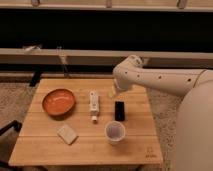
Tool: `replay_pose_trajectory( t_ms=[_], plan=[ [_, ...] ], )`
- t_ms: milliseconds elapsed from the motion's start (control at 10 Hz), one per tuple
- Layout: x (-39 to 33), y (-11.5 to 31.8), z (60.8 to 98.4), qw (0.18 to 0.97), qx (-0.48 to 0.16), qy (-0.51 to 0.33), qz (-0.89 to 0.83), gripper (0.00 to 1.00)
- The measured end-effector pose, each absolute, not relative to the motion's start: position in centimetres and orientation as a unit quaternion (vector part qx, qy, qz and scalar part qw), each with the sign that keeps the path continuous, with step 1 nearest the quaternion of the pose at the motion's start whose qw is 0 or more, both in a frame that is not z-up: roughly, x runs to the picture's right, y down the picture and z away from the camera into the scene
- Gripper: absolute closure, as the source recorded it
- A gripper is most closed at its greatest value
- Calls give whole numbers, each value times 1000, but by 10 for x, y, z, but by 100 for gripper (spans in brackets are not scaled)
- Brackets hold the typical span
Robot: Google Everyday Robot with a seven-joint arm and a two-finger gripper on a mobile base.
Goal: Place the white sponge in the ceramic bowl
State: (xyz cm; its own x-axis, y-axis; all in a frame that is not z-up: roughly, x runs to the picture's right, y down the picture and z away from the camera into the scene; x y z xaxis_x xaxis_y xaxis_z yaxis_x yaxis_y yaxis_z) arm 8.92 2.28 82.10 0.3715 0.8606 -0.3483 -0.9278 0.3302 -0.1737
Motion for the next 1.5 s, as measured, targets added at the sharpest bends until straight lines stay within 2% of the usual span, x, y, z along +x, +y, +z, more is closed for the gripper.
replay_pose_trajectory(
  t_ms=[1000,1500],
  plan=[
    [86,23,819,816,-172,95,543,20],
    [2,58,780,867,-192,65,456,20]
  ],
)
